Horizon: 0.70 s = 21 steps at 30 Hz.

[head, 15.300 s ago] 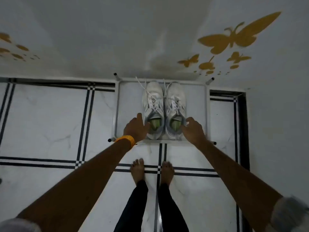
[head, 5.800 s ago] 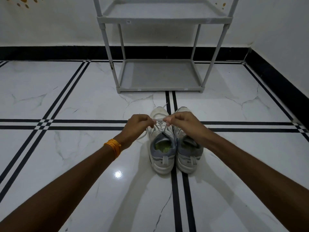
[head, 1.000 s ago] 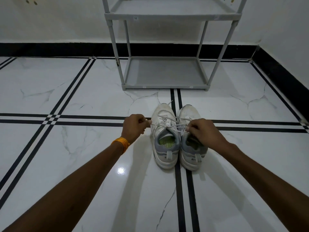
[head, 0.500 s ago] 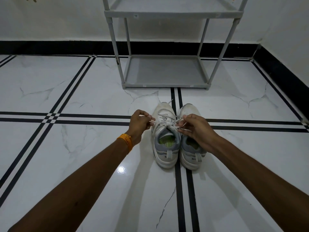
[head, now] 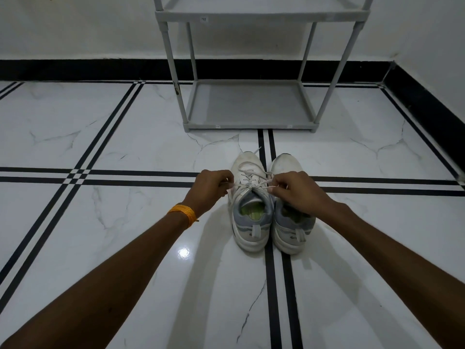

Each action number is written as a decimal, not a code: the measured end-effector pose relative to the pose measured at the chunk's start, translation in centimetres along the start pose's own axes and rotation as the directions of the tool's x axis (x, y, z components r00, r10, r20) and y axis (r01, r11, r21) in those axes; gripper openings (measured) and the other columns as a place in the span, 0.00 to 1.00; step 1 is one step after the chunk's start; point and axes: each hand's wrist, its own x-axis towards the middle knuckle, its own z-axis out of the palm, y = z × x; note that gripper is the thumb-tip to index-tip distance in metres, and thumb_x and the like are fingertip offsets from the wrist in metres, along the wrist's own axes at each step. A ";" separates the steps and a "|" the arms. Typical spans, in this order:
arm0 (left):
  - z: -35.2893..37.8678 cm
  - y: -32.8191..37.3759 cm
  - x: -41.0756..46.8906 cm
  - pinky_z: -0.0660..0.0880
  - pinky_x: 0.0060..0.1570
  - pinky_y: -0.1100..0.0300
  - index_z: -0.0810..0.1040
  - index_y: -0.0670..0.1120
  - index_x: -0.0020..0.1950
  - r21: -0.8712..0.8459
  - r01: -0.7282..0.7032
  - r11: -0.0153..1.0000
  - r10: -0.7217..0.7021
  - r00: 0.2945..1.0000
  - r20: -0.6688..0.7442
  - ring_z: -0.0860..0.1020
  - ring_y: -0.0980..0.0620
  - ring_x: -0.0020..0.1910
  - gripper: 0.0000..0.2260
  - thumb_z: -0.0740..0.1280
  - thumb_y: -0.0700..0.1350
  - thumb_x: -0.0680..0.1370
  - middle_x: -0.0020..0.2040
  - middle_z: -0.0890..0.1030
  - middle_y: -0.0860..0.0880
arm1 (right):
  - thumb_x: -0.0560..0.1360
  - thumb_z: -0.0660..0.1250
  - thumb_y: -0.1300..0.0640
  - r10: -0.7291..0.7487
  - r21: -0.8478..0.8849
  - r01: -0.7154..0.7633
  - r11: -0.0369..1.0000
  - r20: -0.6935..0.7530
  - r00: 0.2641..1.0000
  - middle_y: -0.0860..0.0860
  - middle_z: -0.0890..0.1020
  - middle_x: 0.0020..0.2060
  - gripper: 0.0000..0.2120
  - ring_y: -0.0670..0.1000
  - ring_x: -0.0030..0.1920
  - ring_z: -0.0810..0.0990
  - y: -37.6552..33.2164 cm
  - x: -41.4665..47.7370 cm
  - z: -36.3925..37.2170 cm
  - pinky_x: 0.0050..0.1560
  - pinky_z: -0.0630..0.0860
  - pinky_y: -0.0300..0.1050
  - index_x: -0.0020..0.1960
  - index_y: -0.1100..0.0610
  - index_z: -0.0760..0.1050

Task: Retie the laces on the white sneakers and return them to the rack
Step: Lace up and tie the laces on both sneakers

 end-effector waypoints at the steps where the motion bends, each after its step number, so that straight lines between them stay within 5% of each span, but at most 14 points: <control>1: 0.1 0.1 -0.1 0.82 0.42 0.61 0.80 0.41 0.48 -0.052 0.003 0.999 -0.004 1.000 -0.020 0.83 0.53 0.36 0.02 0.69 0.40 0.77 0.40 0.84 0.45 | 0.76 0.68 0.50 0.001 -0.038 -0.001 0.999 -0.003 1.000 0.51 0.82 0.33 0.10 0.49 0.34 0.76 0.2 -0.1 0.0 0.36 0.68 0.45 0.40 0.55 0.80; 5: -0.1 -0.1 -0.3 0.83 0.37 0.59 0.75 0.37 0.46 -0.340 0.171 0.925 -0.210 0.974 -0.080 0.84 0.45 0.35 0.03 0.65 0.36 0.79 0.38 0.83 0.40 | 0.76 0.68 0.48 -0.025 -0.101 0.022 0.995 -0.030 0.999 0.52 0.85 0.36 0.11 0.51 0.38 0.80 0.2 -0.3 -0.5 0.39 0.73 0.45 0.44 0.54 0.84; 9: -0.4 -1.1 -0.7 0.83 0.38 0.55 0.74 0.40 0.47 -0.238 0.219 0.946 -0.223 0.975 0.010 0.83 0.41 0.37 0.04 0.62 0.38 0.80 0.40 0.82 0.40 | 0.76 0.68 0.48 -0.023 -0.106 0.023 0.994 -0.003 1.000 0.52 0.83 0.34 0.11 0.51 0.37 0.79 0.4 -0.6 -0.4 0.37 0.71 0.42 0.46 0.54 0.84; 13: 0.8 0.7 -0.9 0.82 0.37 0.60 0.73 0.42 0.58 -0.285 0.280 0.917 -0.261 0.960 0.103 0.84 0.47 0.39 0.13 0.64 0.50 0.80 0.46 0.82 0.44 | 0.75 0.69 0.50 -0.008 -0.073 0.009 0.997 0.020 1.000 0.50 0.81 0.32 0.09 0.48 0.36 0.77 0.4 -0.5 -0.4 0.34 0.68 0.36 0.47 0.54 0.83; 17: 1.9 1.3 0.3 0.79 0.35 0.64 0.73 0.40 0.59 -0.445 0.547 0.709 -0.491 0.836 0.245 0.78 0.51 0.40 0.19 0.69 0.52 0.77 0.49 0.79 0.42 | 0.75 0.68 0.48 -0.016 -0.068 0.019 0.998 0.044 0.999 0.50 0.80 0.30 0.11 0.48 0.34 0.76 -0.1 -0.5 -0.5 0.36 0.69 0.43 0.39 0.53 0.81; 21: 2.4 0.7 1.1 0.79 0.39 0.60 0.77 0.40 0.48 -0.520 0.624 0.584 -0.622 0.755 0.207 0.77 0.49 0.39 0.08 0.74 0.37 0.72 0.44 0.79 0.41 | 0.78 0.64 0.45 -0.009 -0.030 0.011 0.999 0.056 0.998 0.47 0.73 0.23 0.21 0.44 0.28 0.71 -0.1 -0.7 -0.4 0.32 0.66 0.43 0.28 0.52 0.72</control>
